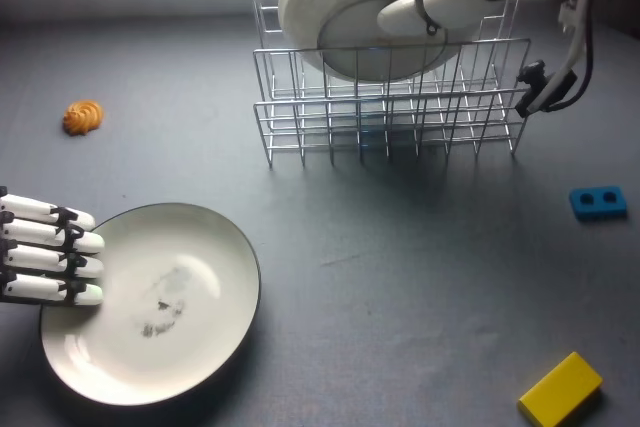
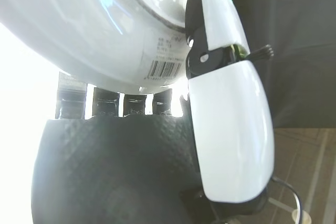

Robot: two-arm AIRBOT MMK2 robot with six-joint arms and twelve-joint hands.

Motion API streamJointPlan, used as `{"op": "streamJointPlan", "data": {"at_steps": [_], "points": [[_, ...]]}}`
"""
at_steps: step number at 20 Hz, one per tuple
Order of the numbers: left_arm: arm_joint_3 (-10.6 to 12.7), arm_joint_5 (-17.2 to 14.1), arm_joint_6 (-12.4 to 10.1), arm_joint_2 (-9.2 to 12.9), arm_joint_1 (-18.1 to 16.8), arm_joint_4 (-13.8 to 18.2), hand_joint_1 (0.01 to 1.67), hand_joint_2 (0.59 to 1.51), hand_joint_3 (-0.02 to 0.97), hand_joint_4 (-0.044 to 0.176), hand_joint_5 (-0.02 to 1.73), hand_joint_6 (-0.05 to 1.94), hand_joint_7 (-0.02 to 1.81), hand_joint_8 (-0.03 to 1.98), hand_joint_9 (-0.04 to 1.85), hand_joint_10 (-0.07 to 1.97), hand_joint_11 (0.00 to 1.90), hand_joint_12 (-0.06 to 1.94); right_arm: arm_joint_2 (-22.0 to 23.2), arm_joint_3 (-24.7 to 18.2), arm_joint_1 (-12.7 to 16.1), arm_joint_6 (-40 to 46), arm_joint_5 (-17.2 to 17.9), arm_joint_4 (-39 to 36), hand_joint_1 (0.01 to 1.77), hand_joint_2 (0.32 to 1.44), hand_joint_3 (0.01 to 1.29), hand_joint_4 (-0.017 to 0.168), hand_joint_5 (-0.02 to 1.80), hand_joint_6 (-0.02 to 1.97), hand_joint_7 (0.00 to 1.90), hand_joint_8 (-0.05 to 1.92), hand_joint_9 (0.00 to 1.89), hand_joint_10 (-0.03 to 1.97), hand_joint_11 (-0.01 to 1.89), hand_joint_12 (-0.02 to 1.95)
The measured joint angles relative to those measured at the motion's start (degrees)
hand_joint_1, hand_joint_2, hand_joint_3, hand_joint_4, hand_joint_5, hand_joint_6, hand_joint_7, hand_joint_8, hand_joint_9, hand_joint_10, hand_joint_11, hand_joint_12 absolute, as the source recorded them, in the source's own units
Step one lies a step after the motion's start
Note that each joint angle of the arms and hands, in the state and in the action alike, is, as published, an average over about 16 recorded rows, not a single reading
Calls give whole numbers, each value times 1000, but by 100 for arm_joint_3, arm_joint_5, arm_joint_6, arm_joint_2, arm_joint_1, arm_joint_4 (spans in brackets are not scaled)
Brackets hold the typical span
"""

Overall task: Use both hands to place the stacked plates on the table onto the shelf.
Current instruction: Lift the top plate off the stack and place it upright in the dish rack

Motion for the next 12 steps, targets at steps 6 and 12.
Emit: {"op": "streamJointPlan", "data": {"at_steps": [6,12], "points": [[-270,440,-535,103,496,-829,20,1071,7,0,22,-4,19,-11,-22,-34,24,19,-8,51,-77,-14,70,9,1183,1074,12,-8,774,1042,933,976,917,610,679,1332],[-521,722,-878,180,836,-1598,22,1071,7,-1,19,-8,19,-11,-23,-36,30,21,-9,65,-99,-23,105,9,1171,1080,12,-8,748,674,918,583,874,446,610,1332]]}}
